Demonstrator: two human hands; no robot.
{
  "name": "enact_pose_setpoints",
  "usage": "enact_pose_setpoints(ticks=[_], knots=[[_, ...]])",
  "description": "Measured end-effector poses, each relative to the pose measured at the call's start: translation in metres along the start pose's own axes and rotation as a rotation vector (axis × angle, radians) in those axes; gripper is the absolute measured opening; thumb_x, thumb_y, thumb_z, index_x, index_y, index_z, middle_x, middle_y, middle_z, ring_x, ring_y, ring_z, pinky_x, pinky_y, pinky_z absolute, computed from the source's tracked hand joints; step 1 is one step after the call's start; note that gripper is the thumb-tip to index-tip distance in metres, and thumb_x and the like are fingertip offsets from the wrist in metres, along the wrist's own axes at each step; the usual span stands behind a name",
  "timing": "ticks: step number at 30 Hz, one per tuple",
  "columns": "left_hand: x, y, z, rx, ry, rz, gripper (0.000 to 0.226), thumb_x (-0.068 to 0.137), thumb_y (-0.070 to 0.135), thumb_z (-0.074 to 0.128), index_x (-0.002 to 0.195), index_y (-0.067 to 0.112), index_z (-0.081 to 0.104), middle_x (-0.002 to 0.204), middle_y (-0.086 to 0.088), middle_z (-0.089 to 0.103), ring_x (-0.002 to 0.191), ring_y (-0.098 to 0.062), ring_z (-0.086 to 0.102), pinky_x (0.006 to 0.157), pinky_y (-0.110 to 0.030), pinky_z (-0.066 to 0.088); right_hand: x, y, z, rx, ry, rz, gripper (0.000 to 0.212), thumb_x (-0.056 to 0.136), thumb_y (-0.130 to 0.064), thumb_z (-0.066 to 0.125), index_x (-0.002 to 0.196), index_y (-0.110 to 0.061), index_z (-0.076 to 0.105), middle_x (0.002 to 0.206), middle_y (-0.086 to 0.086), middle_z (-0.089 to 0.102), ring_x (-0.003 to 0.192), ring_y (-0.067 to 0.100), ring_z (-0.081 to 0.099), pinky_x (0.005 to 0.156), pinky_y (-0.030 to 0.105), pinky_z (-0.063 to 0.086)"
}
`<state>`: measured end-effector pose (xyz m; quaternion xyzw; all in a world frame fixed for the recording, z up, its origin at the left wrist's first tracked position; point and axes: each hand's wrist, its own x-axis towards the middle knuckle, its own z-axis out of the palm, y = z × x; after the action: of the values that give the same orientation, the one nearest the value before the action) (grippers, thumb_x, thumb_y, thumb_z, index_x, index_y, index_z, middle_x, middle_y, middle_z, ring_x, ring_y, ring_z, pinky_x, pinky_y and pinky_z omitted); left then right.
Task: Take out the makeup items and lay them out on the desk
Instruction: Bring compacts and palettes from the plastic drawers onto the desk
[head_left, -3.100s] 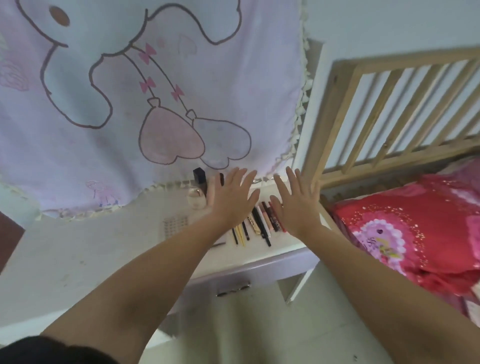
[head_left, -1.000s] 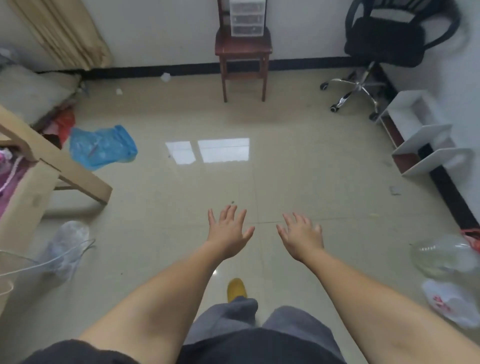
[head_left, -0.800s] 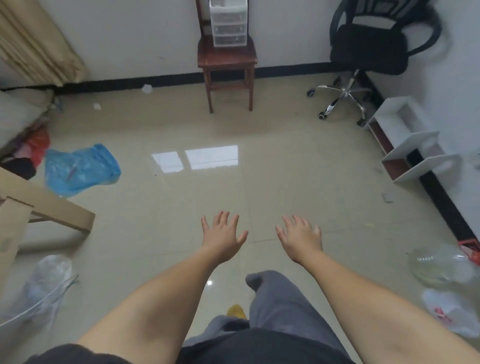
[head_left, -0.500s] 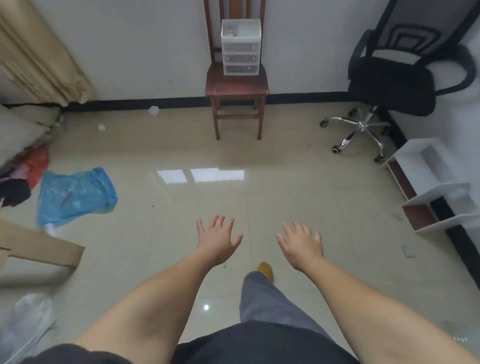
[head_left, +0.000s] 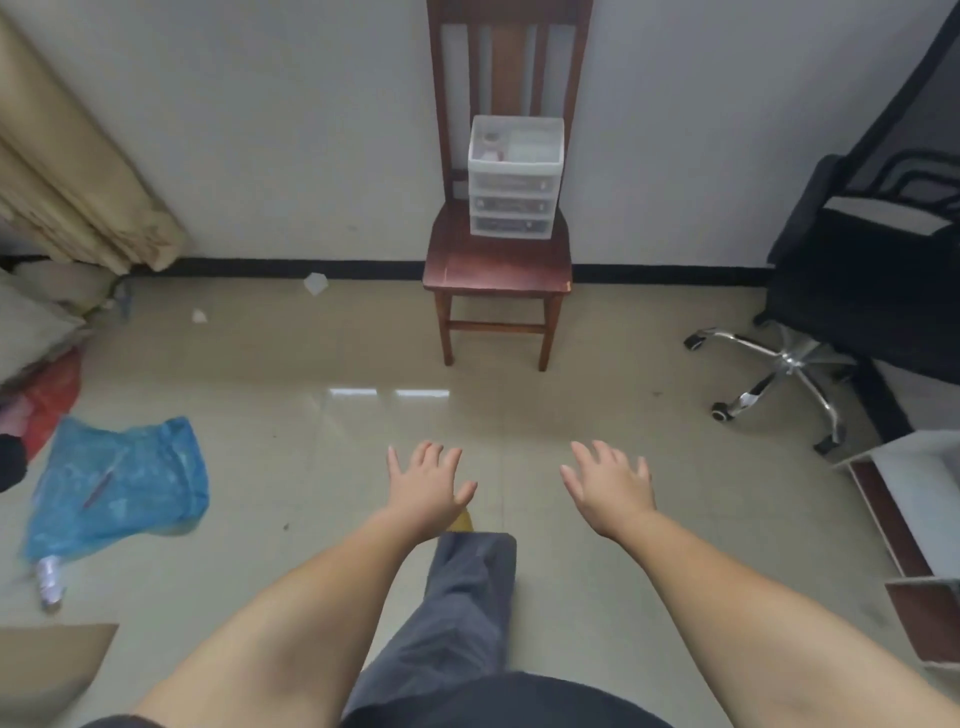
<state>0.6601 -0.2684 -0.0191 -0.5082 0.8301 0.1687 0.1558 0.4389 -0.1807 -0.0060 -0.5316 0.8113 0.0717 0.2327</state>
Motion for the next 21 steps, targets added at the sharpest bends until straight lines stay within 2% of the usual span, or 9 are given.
enact_pose_setpoints(ticks=[8,13,21], knots=[[0.198,-0.019,-0.114,0.026,0.019,0.076,0.06,0.095,0.054,0.026,0.146,0.022,0.022,0.152,-0.004,0.024,0.144,-0.019,0.009,0.111,-0.06,-0.004,0.178,-0.027,-0.107,0.06,0.011,0.046,0.053,0.099,-0.049,0.021,0.148,-0.028,0.022,0.155,0.003,0.023,0.141,0.021,0.023,0.115,0.05,0.01],[0.307,-0.012,-0.159,0.013,0.03,0.096,0.059,0.095,0.054,0.026,0.146,0.024,0.023,0.151,-0.002,0.025,0.144,-0.019,0.011,0.111,-0.06,-0.004,0.28,-0.021,-0.158,0.051,-0.002,0.056,0.053,0.099,-0.049,0.02,0.148,-0.03,0.021,0.155,0.001,0.023,0.141,0.02,0.023,0.115,0.05,0.009],[0.476,0.001,-0.224,-0.076,0.059,-0.028,0.059,0.095,0.053,0.025,0.147,0.025,0.021,0.153,-0.002,0.024,0.144,-0.019,0.008,0.112,-0.059,-0.004,0.473,-0.002,-0.247,-0.029,-0.025,-0.075,0.054,0.098,-0.05,0.02,0.149,-0.03,0.02,0.156,0.002,0.022,0.141,0.021,0.023,0.115,0.048,0.012]])
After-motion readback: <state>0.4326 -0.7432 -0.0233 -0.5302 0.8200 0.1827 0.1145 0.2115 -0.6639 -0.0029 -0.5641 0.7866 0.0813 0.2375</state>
